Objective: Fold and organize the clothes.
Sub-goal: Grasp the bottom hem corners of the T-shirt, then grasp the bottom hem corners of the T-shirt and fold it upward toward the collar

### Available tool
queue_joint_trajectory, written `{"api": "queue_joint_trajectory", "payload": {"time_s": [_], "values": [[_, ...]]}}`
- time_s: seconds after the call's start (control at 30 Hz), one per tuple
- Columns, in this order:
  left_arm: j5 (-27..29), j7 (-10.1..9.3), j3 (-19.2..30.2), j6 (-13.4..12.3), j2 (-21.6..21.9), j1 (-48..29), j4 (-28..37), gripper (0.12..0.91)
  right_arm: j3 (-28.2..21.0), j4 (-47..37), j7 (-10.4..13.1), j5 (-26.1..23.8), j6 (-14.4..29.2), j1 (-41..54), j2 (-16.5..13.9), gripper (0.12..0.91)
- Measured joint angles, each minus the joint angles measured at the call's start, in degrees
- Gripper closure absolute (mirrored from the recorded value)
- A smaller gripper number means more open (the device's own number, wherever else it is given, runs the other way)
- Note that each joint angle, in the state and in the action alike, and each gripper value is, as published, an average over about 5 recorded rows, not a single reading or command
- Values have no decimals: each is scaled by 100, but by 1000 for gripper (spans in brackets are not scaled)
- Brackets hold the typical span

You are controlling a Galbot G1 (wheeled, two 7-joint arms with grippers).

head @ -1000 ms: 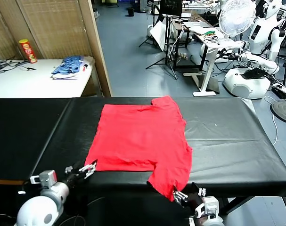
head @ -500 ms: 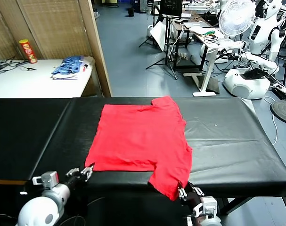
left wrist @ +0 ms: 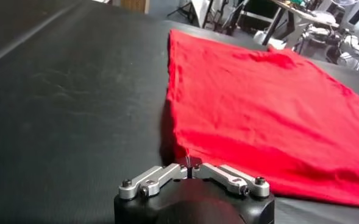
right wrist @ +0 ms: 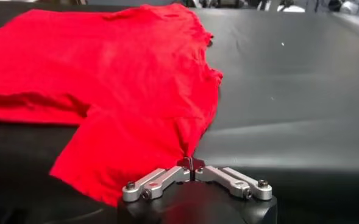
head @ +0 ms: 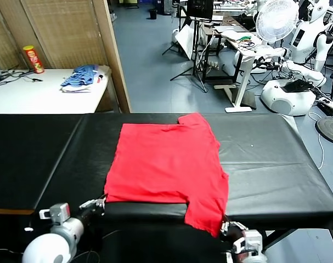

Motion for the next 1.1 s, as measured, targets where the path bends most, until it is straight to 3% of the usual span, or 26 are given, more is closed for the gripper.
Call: {"api": "queue_joint_trajectory", "payload": {"time_s": [0.33, 0.6, 0.9, 1.03, 1.1], "values": [[236, 3, 189, -442, -370, -609, -26, 905, -51, -1146, -311, 190, 775, 1218, -278, 903], [614, 113, 406, -706, -499, -1174, 495, 905, -340, -2124, -545, 165, 1057, 2133, -282, 903], [835, 237, 790, -801, -527, -1885, 1344, 905, -579, -2878, -830, 34, 1320, 2696, -284, 903], [929, 263, 942, -845, -551, -2190, 1722, 905, -544, -2880, -1033, 85, 1339, 2672, -339, 836], [980, 271, 982, -864, -563, -2296, 1871, 905, -505, -2800, -1077, 89, 1310, 2608, -386, 744]]}}
